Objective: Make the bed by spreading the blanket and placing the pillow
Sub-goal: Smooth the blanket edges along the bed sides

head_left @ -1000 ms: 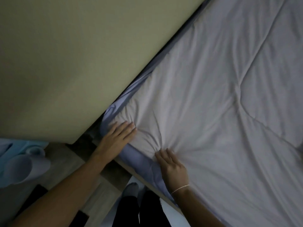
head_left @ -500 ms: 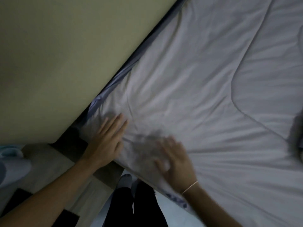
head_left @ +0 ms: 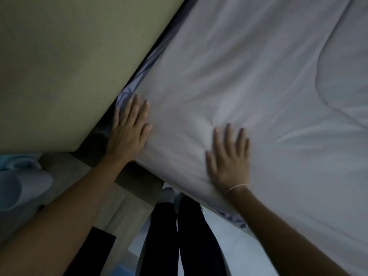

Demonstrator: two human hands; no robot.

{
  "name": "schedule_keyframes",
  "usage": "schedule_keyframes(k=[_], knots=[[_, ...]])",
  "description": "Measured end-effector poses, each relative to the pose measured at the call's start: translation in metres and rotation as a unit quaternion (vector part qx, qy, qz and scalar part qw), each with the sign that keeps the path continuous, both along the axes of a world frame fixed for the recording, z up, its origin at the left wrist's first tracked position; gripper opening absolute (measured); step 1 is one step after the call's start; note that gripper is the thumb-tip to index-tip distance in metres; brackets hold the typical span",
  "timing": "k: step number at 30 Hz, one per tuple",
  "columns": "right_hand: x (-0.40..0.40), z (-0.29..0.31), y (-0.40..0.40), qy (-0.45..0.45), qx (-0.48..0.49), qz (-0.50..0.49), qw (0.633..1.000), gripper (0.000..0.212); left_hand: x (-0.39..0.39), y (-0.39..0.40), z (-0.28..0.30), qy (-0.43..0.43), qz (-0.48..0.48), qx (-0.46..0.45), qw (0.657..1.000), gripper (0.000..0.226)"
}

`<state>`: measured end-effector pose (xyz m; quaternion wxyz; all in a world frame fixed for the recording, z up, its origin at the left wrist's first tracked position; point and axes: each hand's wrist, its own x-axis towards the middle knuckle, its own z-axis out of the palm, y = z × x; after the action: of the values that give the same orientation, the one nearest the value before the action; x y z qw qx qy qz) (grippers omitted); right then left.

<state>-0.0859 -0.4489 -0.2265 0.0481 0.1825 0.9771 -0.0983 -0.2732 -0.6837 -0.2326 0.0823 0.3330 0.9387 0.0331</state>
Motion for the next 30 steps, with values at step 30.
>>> schedule_keyframes(k=[30], knots=[[-0.036, 0.004, -0.025, 0.008, -0.008, 0.023, 1.0, 0.058, 0.027, 0.017, 0.0, -0.02, 0.073, 0.042, 0.996, 0.057]])
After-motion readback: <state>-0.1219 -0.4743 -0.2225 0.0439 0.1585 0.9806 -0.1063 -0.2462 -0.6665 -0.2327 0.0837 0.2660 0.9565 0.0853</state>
